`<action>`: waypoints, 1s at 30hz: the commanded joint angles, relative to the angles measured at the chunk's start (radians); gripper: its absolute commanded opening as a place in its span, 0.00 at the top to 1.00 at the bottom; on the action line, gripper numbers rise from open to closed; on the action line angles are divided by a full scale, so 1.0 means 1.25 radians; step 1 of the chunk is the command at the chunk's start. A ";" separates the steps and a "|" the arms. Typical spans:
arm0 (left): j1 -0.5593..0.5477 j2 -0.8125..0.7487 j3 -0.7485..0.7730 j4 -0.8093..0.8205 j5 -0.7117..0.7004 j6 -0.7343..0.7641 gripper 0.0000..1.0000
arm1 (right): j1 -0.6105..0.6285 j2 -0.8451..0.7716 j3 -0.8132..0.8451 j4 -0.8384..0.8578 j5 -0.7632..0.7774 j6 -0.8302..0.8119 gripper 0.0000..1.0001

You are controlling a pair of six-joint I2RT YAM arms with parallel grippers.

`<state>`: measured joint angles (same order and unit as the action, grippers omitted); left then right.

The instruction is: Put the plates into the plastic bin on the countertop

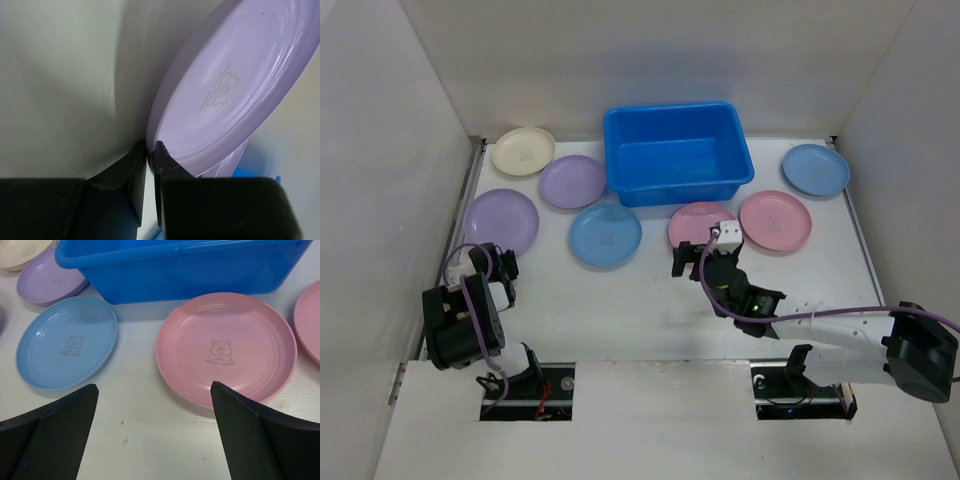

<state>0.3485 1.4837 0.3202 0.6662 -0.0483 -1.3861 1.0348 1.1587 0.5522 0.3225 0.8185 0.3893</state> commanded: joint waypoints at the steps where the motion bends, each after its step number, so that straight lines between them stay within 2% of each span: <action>1: -0.007 -0.115 -0.027 -0.098 0.020 0.012 0.94 | -0.006 -0.019 -0.005 0.039 -0.001 0.009 0.00; 7: -0.058 -0.415 0.019 -0.339 0.003 0.096 0.94 | -0.006 -0.053 -0.024 0.038 0.019 0.025 0.00; 11: -0.098 -0.506 0.118 -0.454 -0.007 0.193 0.93 | -0.005 -0.081 -0.040 0.036 0.046 0.042 0.00; 14: -0.165 -0.445 0.236 -0.486 0.016 0.299 0.91 | -0.004 -0.106 -0.050 0.032 0.084 0.051 0.00; 19: -0.284 -0.288 0.417 -0.484 0.032 0.407 0.90 | 0.018 -0.127 -0.065 0.028 0.166 0.069 0.00; 23: -0.376 -0.131 0.604 -0.489 0.053 0.468 0.88 | 0.018 -0.106 -0.061 0.030 0.167 0.073 0.00; 30: -0.487 0.153 0.920 -0.510 0.113 0.531 0.88 | 0.020 -0.106 -0.070 0.038 0.156 0.084 0.00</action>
<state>-0.2207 1.6131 1.3384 0.0139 0.0425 -0.7982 1.0492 1.0409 0.4740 0.3229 0.9947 0.4686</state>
